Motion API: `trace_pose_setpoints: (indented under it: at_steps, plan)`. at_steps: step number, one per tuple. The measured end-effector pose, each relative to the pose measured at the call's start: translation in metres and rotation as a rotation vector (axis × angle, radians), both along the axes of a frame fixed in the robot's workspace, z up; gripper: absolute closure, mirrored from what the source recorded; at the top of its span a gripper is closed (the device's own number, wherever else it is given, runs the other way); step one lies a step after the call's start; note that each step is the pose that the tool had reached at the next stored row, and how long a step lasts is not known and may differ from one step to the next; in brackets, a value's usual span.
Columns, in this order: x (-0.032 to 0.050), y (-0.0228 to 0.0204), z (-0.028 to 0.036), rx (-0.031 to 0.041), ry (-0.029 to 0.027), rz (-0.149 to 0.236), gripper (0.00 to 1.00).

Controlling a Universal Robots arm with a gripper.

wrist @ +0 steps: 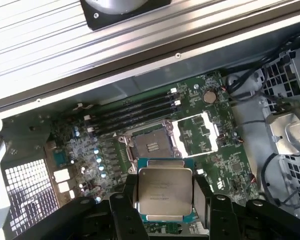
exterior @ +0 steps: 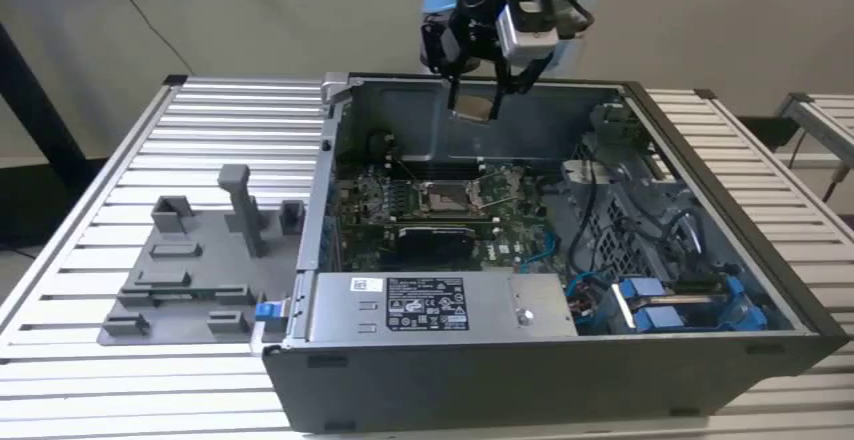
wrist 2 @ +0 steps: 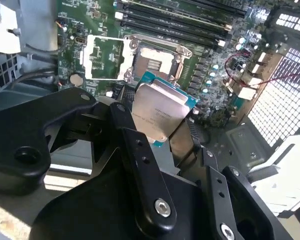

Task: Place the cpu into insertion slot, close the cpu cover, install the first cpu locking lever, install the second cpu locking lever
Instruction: 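Place the cpu into insertion slot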

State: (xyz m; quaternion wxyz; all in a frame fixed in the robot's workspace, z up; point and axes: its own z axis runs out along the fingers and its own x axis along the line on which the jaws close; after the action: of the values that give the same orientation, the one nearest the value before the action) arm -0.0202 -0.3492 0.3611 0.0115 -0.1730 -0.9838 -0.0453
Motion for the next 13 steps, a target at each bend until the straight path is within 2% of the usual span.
trace_pose_setpoints:
  at_steps: [8,13]
  plan:
    - [0.0000,0.0002,-0.0014,-0.0001,0.0037,-0.065,0.46]
    - [0.0000,0.0003,-0.0026,-0.0001,0.0115,-0.087,0.46]
